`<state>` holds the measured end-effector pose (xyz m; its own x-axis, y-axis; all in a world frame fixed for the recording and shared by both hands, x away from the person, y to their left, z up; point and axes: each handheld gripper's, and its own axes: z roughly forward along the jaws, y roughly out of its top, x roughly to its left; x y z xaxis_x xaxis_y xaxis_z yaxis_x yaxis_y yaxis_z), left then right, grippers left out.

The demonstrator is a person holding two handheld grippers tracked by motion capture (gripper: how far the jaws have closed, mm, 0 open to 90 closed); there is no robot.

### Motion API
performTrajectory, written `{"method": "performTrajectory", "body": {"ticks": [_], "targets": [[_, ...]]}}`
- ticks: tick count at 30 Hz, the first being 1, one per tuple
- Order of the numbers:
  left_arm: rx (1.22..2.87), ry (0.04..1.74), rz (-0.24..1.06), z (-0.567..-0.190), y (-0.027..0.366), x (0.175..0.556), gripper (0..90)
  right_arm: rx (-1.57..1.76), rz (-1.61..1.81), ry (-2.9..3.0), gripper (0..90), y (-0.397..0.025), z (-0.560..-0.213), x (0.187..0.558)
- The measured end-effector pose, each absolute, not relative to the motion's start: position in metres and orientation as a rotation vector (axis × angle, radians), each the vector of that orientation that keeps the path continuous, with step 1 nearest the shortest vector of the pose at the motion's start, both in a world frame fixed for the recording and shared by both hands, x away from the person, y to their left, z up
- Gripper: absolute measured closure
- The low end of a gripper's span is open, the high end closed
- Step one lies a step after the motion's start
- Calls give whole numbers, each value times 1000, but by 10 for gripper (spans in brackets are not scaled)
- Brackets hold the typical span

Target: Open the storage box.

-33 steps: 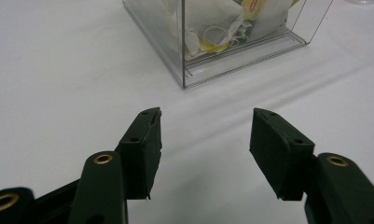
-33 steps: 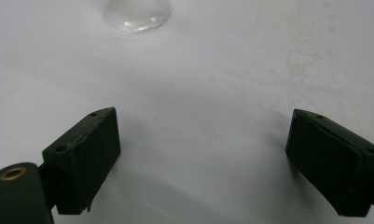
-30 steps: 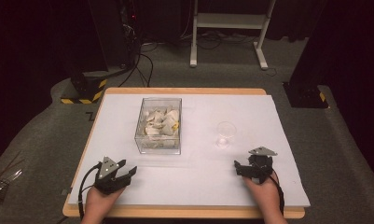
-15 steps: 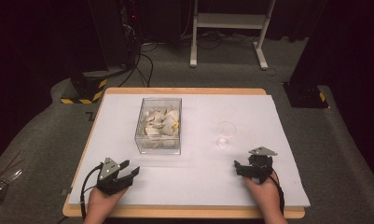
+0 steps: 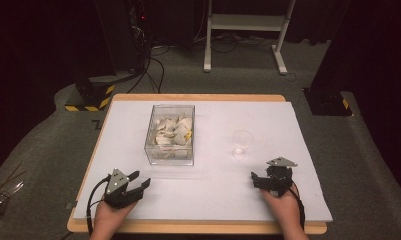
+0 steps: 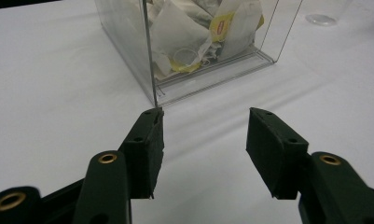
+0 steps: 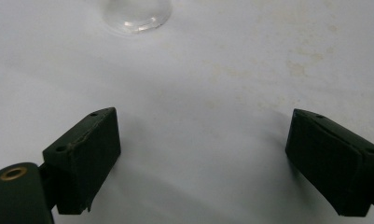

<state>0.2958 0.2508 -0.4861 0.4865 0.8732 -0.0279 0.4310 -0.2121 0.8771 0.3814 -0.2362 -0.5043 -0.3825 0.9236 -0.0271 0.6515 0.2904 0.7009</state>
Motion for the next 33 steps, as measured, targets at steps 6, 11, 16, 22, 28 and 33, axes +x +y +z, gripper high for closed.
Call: {"method": "performTrajectory", "body": {"ticks": [6,11,16,22,28,33], "targets": [[1815,1088,598,-482,247,296,450,1410,851,2135,98,-236,-504,381],[1824,1066,585,-478,245,296,458,1406,851,2136,100,-236,-504,381],[1812,1070,570,-475,244,296,459,1405,851,2136,100,-236,-504,381],[1828,1062,564,-471,242,299,458,1407,851,2135,101,-236,-504,381],[1846,1026,605,-467,241,301,481,1408,852,2134,104,-236,-504,381],[1847,1014,644,-463,240,304,464,1407,853,2134,105,-236,-504,381]]}}
